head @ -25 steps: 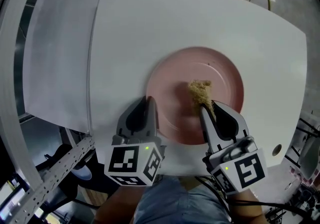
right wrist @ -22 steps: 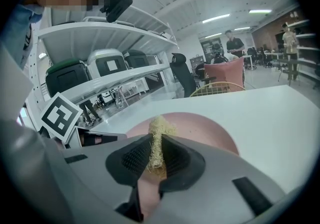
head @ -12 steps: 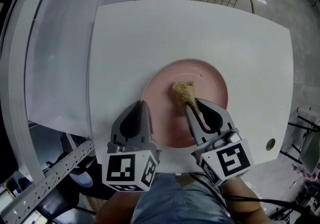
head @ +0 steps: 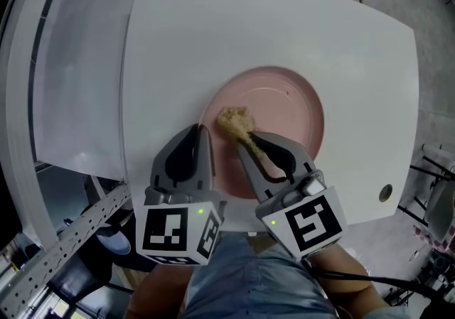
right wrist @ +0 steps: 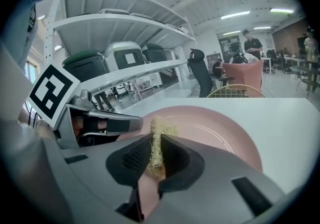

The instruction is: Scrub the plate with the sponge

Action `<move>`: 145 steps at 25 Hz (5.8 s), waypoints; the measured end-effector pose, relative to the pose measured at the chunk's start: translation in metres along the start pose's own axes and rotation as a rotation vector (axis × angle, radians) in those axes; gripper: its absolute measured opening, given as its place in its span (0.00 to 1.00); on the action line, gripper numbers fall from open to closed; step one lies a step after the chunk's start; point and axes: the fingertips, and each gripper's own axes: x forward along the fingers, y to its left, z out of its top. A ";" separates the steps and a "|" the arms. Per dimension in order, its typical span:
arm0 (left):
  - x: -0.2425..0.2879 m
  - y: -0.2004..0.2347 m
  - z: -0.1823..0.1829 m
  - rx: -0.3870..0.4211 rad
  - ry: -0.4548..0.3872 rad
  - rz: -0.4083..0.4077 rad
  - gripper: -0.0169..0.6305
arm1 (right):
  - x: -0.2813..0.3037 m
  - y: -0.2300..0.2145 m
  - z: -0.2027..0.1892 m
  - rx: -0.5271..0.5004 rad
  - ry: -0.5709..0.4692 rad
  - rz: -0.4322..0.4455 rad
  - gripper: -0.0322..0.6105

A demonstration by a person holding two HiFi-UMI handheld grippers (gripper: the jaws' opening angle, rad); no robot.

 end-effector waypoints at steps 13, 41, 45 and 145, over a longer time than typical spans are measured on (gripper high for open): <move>-0.008 -0.006 -0.004 0.002 0.015 0.002 0.06 | -0.016 0.055 -0.034 0.007 0.092 0.194 0.13; -0.020 -0.007 0.003 0.022 0.004 0.026 0.06 | -0.073 -0.034 -0.079 0.033 0.300 -0.106 0.12; -0.018 -0.013 0.004 0.030 0.004 0.013 0.06 | -0.077 -0.058 -0.072 0.051 0.290 -0.174 0.12; -0.023 -0.025 0.026 0.080 0.007 -0.027 0.07 | -0.074 -0.078 -0.062 0.007 0.329 -0.260 0.12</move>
